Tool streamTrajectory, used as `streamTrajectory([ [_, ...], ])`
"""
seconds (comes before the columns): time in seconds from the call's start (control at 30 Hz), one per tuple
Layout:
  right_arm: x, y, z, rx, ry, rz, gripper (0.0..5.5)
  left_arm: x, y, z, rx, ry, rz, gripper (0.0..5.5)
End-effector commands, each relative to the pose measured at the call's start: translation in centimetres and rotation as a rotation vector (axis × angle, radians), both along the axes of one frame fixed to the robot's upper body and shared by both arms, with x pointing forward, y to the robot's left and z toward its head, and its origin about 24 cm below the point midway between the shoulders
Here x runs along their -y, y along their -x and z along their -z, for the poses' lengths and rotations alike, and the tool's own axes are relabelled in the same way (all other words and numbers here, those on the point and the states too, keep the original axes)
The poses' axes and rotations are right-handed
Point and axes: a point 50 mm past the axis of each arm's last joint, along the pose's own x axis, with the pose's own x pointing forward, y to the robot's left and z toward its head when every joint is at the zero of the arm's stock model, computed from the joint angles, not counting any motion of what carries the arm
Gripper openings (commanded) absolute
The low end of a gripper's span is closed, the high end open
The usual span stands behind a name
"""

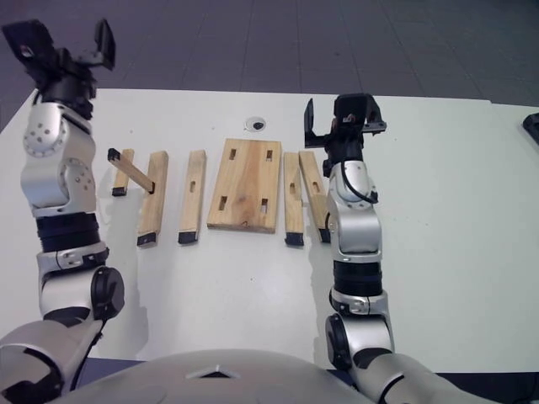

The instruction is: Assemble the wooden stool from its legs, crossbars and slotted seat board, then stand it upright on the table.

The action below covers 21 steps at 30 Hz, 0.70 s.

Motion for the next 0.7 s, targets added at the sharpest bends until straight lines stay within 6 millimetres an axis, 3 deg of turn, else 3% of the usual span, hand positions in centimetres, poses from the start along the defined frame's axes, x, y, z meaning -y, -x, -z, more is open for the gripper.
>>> streamTrajectory([
  [0.03,0.0,-0.1,-0.5,0.014,-0.005,-0.001,5.4,0.3,0.4,0.1,0.0,-0.032,0.02,5.37],
  [0.1,-0.1,0.0,-0.4,0.013,-0.006,0.0,5.4,0.7,0.3,3.8,-0.151,-0.051,0.043,5.37],
  [0.23,-0.2,-0.1,-0.3,0.009,-0.01,0.0,5.4,0.6,1.9,15.2,-0.513,-0.048,0.058,5.37],
  [0.3,-0.2,-0.2,-0.3,0.009,-0.006,-0.006,5.4,0.6,2.6,18.1,-0.577,-0.034,0.058,5.37],
  [0.37,-0.1,-0.4,-0.4,0.007,0.001,-0.012,5.4,1.1,2.2,18.0,-0.532,-0.003,0.076,5.37],
  [0.47,0.2,-0.5,-0.5,0.004,0.012,-0.018,5.4,1.9,1.1,15.6,-0.408,0.026,0.098,5.37],
  [0.7,0.2,-0.5,-0.3,-0.004,0.019,-0.029,5.4,0.8,0.5,12.3,-0.282,0.039,0.043,5.37],
])
